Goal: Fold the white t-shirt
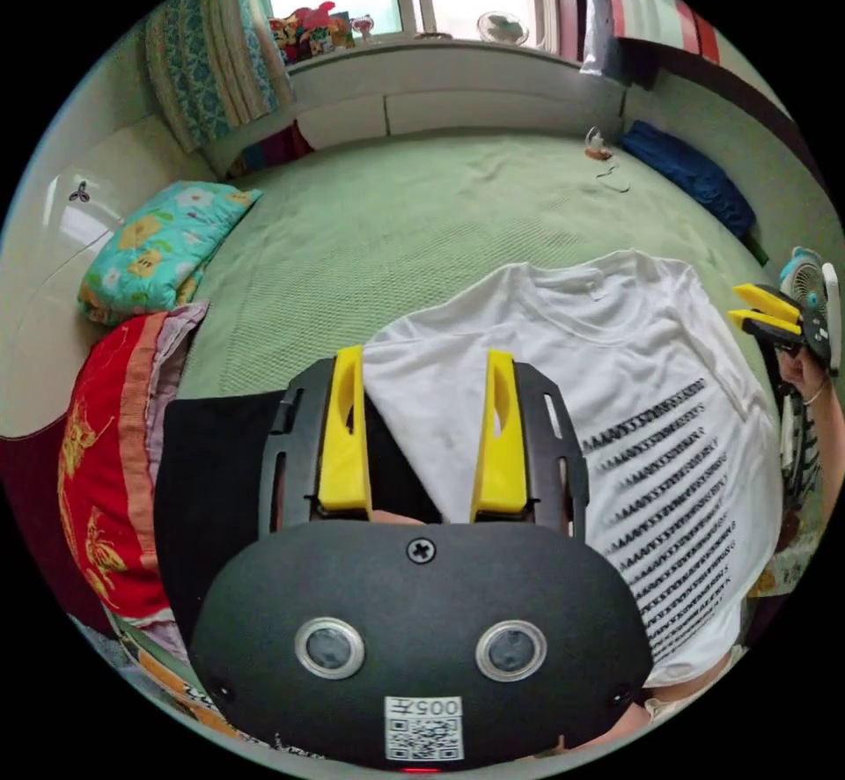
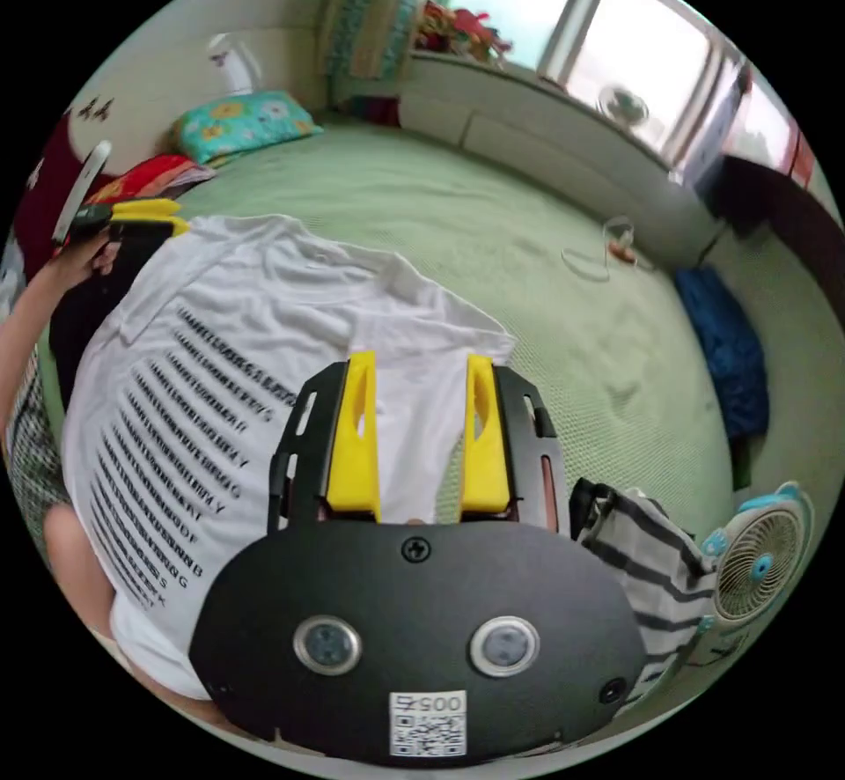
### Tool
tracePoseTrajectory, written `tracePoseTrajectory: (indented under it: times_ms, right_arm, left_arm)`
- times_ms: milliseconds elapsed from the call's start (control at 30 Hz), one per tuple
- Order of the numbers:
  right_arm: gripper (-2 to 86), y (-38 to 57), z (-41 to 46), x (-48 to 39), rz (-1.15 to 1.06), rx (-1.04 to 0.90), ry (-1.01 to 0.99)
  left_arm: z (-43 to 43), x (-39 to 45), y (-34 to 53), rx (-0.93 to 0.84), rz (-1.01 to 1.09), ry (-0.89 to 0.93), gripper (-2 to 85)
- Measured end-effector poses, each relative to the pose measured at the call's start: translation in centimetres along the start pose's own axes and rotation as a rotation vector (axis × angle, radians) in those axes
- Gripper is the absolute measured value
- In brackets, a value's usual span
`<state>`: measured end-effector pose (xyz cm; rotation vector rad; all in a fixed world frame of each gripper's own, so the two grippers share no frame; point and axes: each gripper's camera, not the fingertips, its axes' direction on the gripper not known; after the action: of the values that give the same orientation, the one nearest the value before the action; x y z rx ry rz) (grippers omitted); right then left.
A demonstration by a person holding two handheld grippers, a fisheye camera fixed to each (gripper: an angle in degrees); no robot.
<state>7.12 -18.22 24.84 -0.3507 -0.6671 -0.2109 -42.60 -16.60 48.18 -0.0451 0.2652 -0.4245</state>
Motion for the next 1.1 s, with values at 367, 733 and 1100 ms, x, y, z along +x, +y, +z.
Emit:
tracePoseTrajectory:
  times_ms: [367,733,1100]
  right_arm:
    - [14.1,-4.9,3.2,10.7,0.289,-0.148,-0.154]
    - [-0.4,-7.3,1.5,10.3,0.289,-0.197,-0.09]
    - [-1.4,-3.6,-15.6,7.5,0.154,-0.011,-0.05]
  left_arm:
    - [2.6,-2.7,-3.6,-0.194,-0.034,0.062,17.0]
    - [-0.7,-3.2,-1.8,-0.142,-0.073,0.126,4.9]
    - [-16.8,-1.8,6.1,0.051,-0.058,0.111,4.1]
